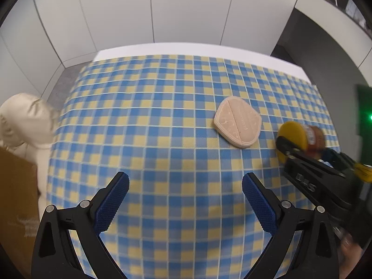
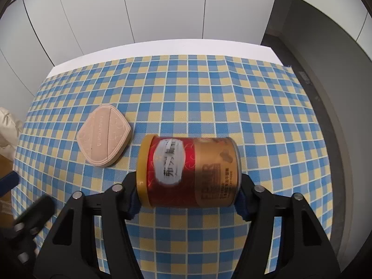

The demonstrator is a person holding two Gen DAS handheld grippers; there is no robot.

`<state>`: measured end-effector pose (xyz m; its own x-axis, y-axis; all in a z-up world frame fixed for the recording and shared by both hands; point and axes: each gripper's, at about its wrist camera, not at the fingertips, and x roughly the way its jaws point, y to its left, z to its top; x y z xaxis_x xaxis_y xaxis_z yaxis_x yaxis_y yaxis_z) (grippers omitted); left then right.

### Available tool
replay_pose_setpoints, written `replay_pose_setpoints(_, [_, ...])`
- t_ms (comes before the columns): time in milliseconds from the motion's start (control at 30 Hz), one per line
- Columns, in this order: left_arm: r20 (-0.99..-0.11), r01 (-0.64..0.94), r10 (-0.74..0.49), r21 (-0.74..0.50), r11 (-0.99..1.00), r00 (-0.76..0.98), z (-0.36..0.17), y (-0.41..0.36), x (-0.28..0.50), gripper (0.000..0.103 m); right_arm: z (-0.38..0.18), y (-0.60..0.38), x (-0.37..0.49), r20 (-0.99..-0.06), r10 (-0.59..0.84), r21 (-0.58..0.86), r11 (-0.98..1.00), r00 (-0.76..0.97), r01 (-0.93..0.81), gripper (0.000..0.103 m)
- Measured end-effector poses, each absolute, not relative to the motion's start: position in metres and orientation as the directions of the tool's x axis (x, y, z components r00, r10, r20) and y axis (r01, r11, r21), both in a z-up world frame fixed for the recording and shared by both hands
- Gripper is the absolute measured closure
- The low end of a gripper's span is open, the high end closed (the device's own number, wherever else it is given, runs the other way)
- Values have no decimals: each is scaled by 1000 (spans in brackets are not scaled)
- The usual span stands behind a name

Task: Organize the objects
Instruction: 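Grasp the pink sponge puff with the left tool while the right tool grasps the red-gold can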

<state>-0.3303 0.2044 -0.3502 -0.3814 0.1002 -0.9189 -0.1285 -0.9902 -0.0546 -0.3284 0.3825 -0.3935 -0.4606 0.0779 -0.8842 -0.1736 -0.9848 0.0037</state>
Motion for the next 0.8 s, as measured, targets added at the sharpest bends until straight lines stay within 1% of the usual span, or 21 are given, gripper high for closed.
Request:
replay_pose_setpoints(133, [-928,-138,139,-96,-986,-346,-371,225,-346,5,-393,399,-322,-886,87,6,-980,-456,-200,39])
replay_pose_setpoints(267, [-921,-134,157,-116,-984,-356,-376,245,-358,5,-389,422,-317,-886,64,53,-969,-459,-239,39])
replay_pose_setpoints(433, [-922,-95,93,-61,-994,-375,-385,268,-382,5,-393,436,-313,-890,108,19,-962,-442,-273,39])
replay_pose_setpoints(500, [-916,-95,88,-55,-994,-391,-386,278,-388,7,-395,441,-311,-895,107,19,-961,-434,-276,39])
replay_pose_setpoints(533, [-911,-92,74,-39,-995,-405,-385,283,-390,15,-396,442,-310,-896,105,21,-961,-431,-276,39])
replay_pose_setpoints(567, [-908,-88,50,-15,-996,-417,-384,287,-392,31,-395,443,-310,-895,106,19,-961,-433,-275,39])
replay_pose_setpoints(600, [-902,-88,36,2,-996,-431,-382,291,-392,38,-394,443,-310,-894,110,14,-962,-435,-273,39])
replay_pose_setpoints(667, [-902,-81,56,-24,-996,-427,-381,294,-394,42,-391,444,-312,-891,120,3,-963,-437,-271,39])
replay_pose_setpoints(800, [-901,-68,34,-5,-998,-432,-379,287,-385,43,-388,453,-310,-890,116,9,-963,-441,-270,39])
